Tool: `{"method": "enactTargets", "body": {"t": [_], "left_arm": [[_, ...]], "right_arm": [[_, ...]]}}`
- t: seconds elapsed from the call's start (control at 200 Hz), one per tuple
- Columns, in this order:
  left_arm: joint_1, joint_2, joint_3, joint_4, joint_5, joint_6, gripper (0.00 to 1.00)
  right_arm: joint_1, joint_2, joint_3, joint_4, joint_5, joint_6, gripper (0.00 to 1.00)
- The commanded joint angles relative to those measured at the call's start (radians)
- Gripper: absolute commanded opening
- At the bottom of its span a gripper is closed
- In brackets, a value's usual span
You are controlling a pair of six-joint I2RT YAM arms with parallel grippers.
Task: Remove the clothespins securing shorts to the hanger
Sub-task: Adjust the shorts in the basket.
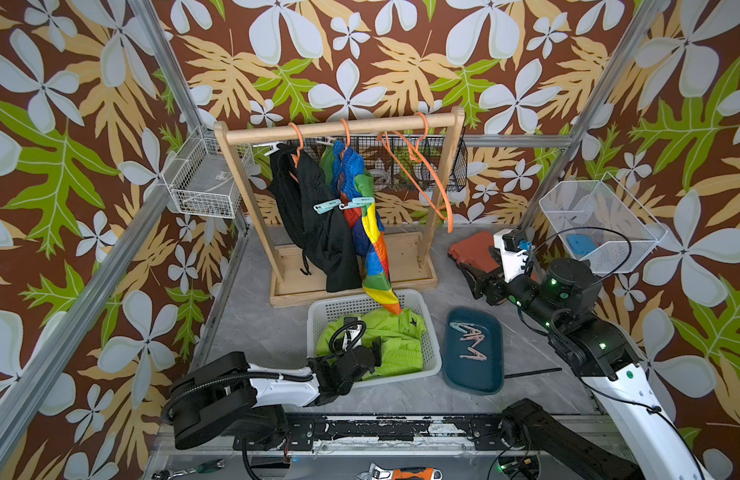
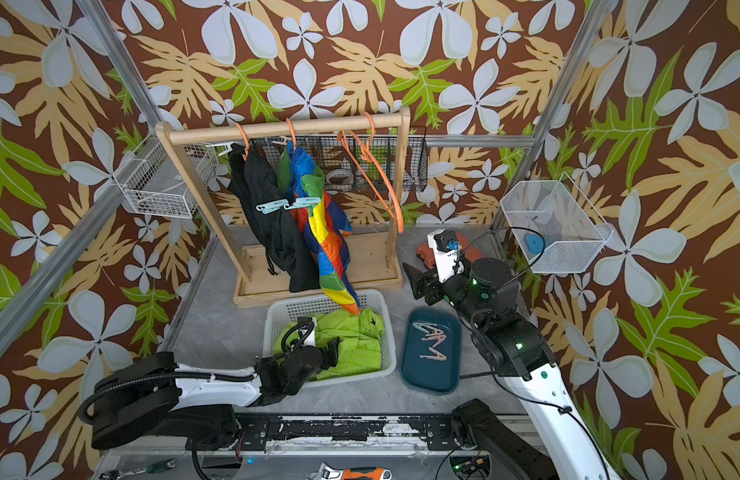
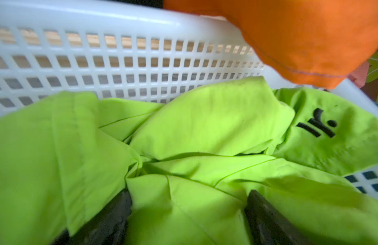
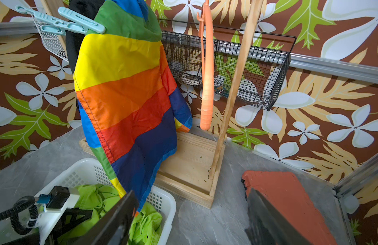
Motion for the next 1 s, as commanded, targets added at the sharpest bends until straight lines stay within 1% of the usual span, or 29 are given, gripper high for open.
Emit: {"method": "enactTargets", "body": {"t": [0.0,0.1,0.24,0.27,0.28,0.295,0.39,0.48,0.566,0.636,0.716,0.756,0.801,0.851,0.936,0.971,0.996], "left_arm": [[-0.001,0.044,0.007,0.07,-0.002,-0.024,0.89],[0.0,0.032,0.054,0.081,0.018,0.029,0.9],[-0.002,-0.085,0.157,0.011,-0.007,0.16,0.94],[0.0,-0.11,0.186,-0.009,-0.017,0.195,0.96],[0.0,-0.12,0.195,-0.017,-0.02,0.205,0.99],[0.0,-0.137,0.211,-0.027,-0.022,0.222,1.0],[-0.001,-0.2,0.308,-0.106,-0.064,0.313,1.0],[0.005,-0.254,0.38,-0.177,-0.12,0.374,1.0],[0.056,-0.309,0.444,-0.268,-0.138,0.382,1.0],[0.144,-0.354,0.494,-0.351,-0.115,0.363,1.0],[0.274,-0.397,0.546,-0.41,-0.032,0.371,1.0],[0.345,-0.411,0.568,-0.421,0.027,0.39,1.0],[0.43,-0.416,0.594,-0.429,0.106,0.409,1.0],[0.533,-0.413,0.618,-0.425,0.223,0.422,1.0],[0.718,-0.379,0.665,-0.413,0.462,0.418,1.0],[0.782,-0.359,0.684,-0.404,0.558,0.417,1.0],[0.818,-0.345,0.697,-0.402,0.606,0.421,1.0]], "right_arm": [[0.0,0.003,0.002,0.024,-0.027,0.016,0.82],[0.0,0.009,0.024,0.019,-0.07,0.021,0.82],[0.018,0.011,0.058,0.027,-0.16,0.006,0.82],[0.034,0.015,0.068,0.027,-0.159,0.001,0.82],[0.04,0.018,0.072,0.025,-0.156,-0.002,0.82],[0.049,0.022,0.078,0.024,-0.151,-0.006,0.82],[0.096,0.06,0.121,0.013,-0.14,-0.029,0.82],[0.118,0.101,0.159,0.025,-0.169,-0.027,0.82],[0.139,0.147,0.2,0.044,-0.176,-0.023,0.82],[0.168,0.197,0.249,0.05,-0.156,-0.031,0.82],[0.219,0.267,0.31,0.055,-0.109,-0.059,0.82],[0.243,0.308,0.342,0.057,-0.085,-0.069,0.82],[0.264,0.359,0.385,0.056,-0.065,-0.078,0.82],[0.279,0.413,0.435,0.061,-0.05,-0.078,0.82],[0.3,0.504,0.523,0.059,-0.02,-0.077,0.82],[0.308,0.535,0.558,0.058,-0.01,-0.078,0.82],[0.312,0.558,0.582,0.057,-0.007,-0.078,0.82]]}}
